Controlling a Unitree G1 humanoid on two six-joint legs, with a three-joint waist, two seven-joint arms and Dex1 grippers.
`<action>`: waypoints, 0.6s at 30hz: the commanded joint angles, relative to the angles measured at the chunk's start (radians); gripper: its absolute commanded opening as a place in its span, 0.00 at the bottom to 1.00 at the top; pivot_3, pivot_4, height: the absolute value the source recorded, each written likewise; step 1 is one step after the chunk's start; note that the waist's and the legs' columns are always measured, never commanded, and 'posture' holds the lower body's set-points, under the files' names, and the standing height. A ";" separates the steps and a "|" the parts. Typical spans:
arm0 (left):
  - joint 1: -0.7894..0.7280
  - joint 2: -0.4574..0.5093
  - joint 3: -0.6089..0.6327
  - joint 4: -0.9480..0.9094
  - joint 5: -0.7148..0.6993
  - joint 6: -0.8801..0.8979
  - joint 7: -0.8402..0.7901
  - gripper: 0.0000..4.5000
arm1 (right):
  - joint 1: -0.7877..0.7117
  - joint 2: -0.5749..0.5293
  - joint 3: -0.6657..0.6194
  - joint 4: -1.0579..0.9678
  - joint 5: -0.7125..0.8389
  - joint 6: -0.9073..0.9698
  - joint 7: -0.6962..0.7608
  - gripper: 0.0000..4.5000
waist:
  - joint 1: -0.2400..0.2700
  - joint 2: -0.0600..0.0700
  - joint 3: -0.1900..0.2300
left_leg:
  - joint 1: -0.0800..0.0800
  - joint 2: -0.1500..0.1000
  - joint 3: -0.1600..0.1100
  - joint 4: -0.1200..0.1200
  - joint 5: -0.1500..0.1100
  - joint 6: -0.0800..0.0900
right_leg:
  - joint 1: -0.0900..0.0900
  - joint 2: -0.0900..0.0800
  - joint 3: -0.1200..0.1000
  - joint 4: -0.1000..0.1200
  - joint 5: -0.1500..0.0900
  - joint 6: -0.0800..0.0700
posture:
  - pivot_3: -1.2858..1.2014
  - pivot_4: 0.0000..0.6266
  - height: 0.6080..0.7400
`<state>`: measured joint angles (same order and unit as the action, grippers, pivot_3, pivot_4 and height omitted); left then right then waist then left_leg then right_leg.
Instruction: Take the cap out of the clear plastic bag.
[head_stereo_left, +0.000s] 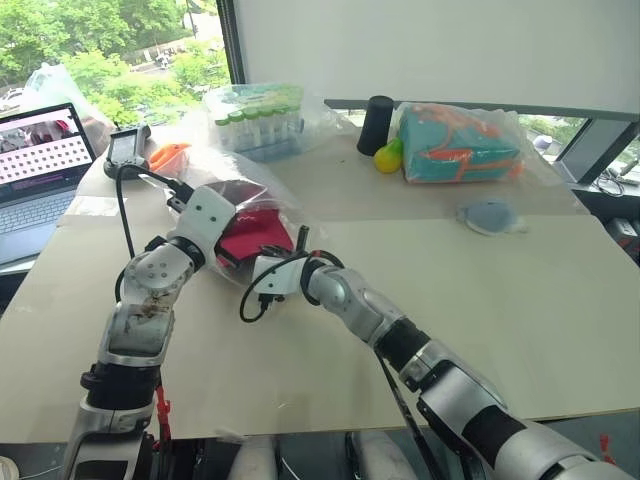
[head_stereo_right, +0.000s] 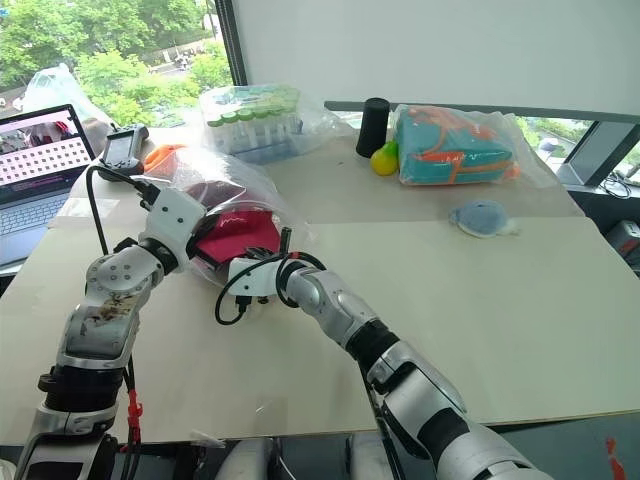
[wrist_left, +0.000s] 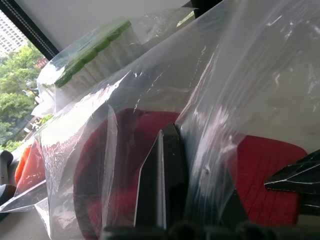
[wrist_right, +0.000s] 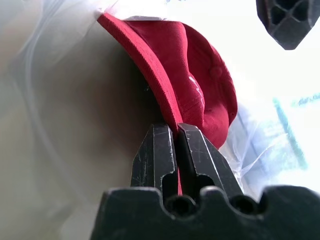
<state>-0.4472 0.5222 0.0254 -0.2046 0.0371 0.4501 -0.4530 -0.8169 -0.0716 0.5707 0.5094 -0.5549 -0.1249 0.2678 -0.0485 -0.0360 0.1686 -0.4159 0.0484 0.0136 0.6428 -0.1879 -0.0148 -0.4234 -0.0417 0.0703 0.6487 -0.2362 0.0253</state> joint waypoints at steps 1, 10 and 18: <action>0.003 -0.001 0.002 -0.039 0.005 -0.029 0.014 0.00 | 0.055 -0.040 -0.033 -0.115 0.038 0.019 0.072 0.01 | 0.001 0.000 0.000 | 0.000 0.000 0.000 0.000 0.000 0.000 | 0.000 0.000 0.000 0.000 0.000 0.000 | 0.52 0.24 1.00; 0.019 0.000 0.006 -0.031 0.004 -0.044 0.019 0.00 | 0.296 -0.199 -0.219 -0.611 0.234 0.133 0.245 0.01 | 0.007 0.000 0.000 | 0.000 -0.001 0.000 0.000 0.000 0.000 | 0.000 0.000 0.000 -0.001 0.000 0.001 | 0.52 0.24 1.00; 0.012 -0.003 0.000 -0.006 0.004 -0.067 0.018 0.00 | 0.400 -0.285 -0.383 -1.045 0.690 0.656 0.524 0.01 | 0.008 0.000 0.000 | 0.000 -0.001 0.000 0.000 0.000 0.000 | 0.001 0.000 0.000 -0.001 0.000 0.001 | 0.52 0.24 1.00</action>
<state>-0.4242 0.5176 0.0213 -0.2027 0.0372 0.4100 -0.4428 -0.4080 -0.3523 0.2387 -0.4164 -0.0182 0.3815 0.7339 -0.0403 -0.0363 0.1687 -0.4160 0.0478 0.0132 0.6433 -0.1879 -0.0148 -0.4219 -0.0418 0.0699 0.6477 -0.2366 0.0259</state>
